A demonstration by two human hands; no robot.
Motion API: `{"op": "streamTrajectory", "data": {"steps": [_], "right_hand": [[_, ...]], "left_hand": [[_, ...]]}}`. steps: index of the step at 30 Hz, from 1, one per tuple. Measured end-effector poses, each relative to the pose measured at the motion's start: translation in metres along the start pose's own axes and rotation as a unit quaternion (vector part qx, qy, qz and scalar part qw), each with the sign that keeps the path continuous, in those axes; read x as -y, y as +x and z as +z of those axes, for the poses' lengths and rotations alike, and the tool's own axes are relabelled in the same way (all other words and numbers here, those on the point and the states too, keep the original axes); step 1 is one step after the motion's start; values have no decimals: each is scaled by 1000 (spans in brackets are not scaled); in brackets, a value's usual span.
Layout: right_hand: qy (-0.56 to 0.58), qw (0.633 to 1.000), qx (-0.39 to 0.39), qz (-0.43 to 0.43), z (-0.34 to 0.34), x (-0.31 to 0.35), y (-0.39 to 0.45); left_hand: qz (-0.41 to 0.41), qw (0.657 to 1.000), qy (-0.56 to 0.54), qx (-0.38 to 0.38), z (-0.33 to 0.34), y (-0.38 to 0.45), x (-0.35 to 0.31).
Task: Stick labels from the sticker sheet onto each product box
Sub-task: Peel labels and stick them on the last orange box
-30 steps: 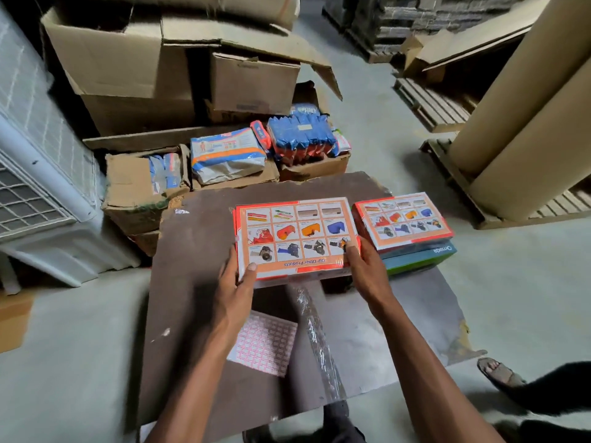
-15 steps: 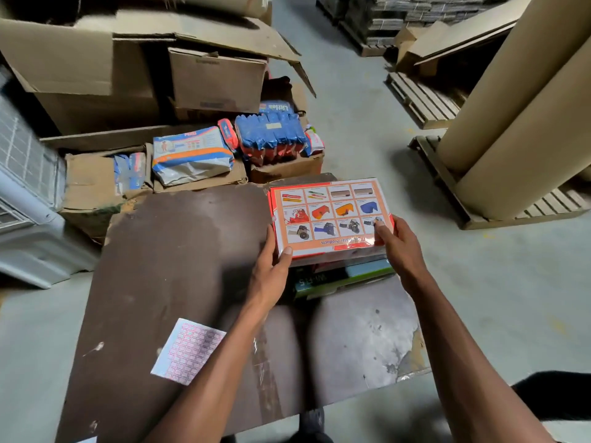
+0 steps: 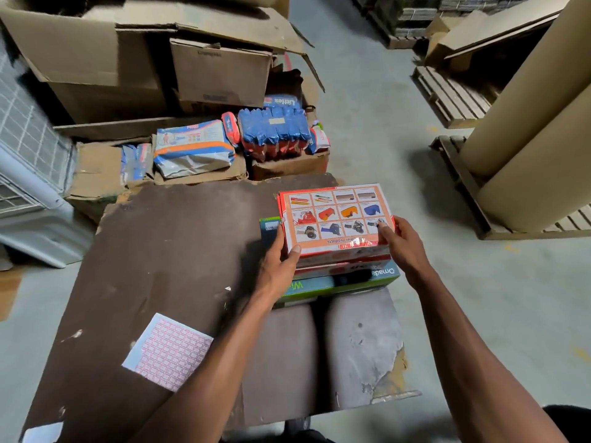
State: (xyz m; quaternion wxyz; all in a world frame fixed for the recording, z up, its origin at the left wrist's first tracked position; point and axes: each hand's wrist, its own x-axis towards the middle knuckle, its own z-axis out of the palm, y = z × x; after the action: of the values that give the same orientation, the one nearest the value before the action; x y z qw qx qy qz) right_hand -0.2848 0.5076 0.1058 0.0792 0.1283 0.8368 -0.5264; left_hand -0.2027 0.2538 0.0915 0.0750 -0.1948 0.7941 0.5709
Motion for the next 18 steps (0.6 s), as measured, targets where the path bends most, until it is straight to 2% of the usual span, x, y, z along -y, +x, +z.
{"op": "streamTrajectory", "data": {"steps": [8,18], "right_hand": [[4,1000,16,4,1,-15,12],[-4,1000,14,-3,0,-22,18]], "left_hand": [[-1,1000,20,-20,8,-1,0],[40,996,71,-27,10,-9,-12]]}}
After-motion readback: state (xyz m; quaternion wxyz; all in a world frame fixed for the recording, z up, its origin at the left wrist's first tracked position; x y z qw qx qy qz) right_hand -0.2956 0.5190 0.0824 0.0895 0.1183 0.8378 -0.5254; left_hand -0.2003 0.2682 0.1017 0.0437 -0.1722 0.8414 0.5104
